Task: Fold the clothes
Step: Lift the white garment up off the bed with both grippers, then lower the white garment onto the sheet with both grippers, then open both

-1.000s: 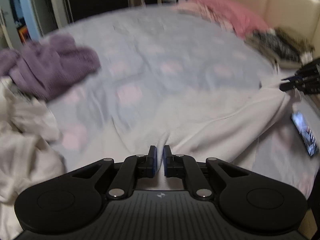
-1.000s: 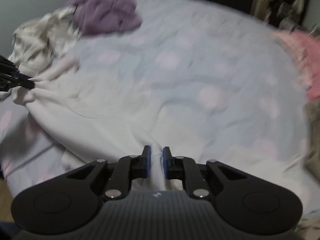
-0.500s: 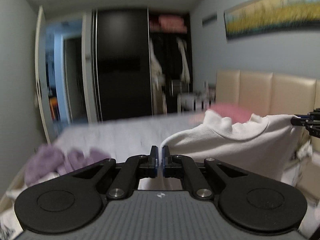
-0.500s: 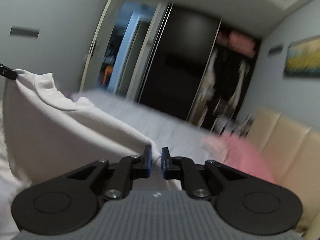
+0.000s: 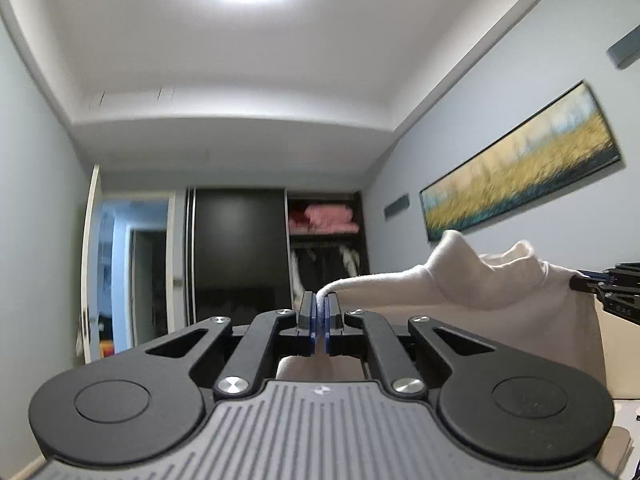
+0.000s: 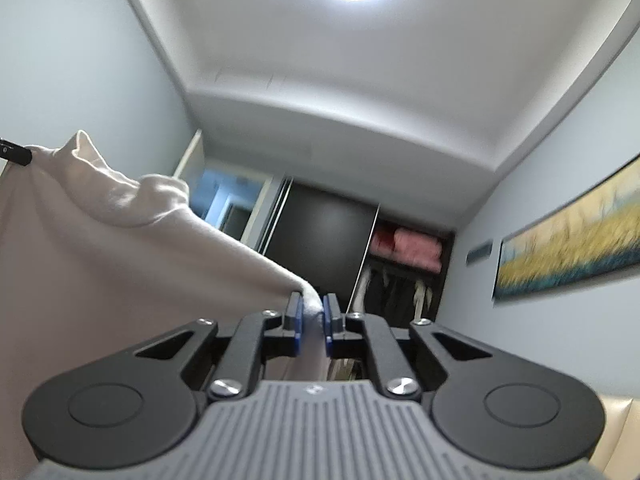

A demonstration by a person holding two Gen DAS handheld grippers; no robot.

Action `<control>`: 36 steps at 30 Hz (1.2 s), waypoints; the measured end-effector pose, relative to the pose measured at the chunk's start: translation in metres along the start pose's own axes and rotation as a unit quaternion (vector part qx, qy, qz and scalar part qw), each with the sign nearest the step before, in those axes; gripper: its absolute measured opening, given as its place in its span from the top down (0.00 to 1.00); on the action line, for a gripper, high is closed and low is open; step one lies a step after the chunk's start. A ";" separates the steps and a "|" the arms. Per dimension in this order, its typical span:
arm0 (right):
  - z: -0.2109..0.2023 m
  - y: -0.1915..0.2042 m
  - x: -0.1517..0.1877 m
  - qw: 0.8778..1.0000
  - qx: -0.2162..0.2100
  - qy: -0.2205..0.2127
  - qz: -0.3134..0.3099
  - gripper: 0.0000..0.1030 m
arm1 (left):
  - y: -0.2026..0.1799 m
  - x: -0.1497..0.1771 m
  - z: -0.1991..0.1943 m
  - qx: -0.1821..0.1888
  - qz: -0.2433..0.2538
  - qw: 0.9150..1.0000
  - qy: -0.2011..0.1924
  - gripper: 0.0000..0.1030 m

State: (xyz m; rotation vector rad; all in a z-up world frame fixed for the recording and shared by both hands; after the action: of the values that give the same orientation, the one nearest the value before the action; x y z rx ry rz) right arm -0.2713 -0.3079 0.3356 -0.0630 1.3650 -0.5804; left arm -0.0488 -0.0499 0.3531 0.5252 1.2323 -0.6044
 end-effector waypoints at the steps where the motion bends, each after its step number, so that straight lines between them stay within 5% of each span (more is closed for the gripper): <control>1: -0.002 0.000 -0.006 1.000 0.003 -0.006 -0.003 0.90 | -0.002 -0.003 -0.001 0.000 0.000 1.000 -0.003 0.98; 6: 0.012 -0.007 -0.006 1.000 0.007 0.003 0.005 0.89 | -0.012 0.014 0.030 0.003 0.011 0.999 0.038 0.98; 11: 0.058 -0.007 0.054 0.996 -0.014 0.081 0.039 0.89 | 0.002 0.087 0.096 -0.001 0.022 0.988 0.150 0.98; 16: 0.127 0.001 0.152 0.979 -0.041 0.185 0.080 0.89 | -0.001 0.191 0.167 -0.017 0.041 0.964 0.261 0.98; 25: 0.255 0.018 0.332 0.934 -0.063 0.342 0.088 0.89 | -0.015 0.370 0.291 -0.049 0.079 0.913 0.397 0.98; 36: 0.333 0.054 0.533 0.865 -0.095 0.483 0.097 0.89 | -0.018 0.549 0.330 -0.041 0.110 0.855 0.505 0.98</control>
State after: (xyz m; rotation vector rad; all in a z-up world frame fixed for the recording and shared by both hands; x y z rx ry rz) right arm 0.1050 -0.5833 -0.0893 0.2412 2.3759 -0.2888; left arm 0.2892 -0.3598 -0.0950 0.9546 2.1360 -0.0256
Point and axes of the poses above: each gripper's, at about its wrist camera, not at the fingertips, and z roughly the way its jaws point, y to its left, x to its underside, the point moved 6 cm from there along z, roughly the way its jaws point, and after that the axes turned 13 degrees about -x, right-handed, at the moved point
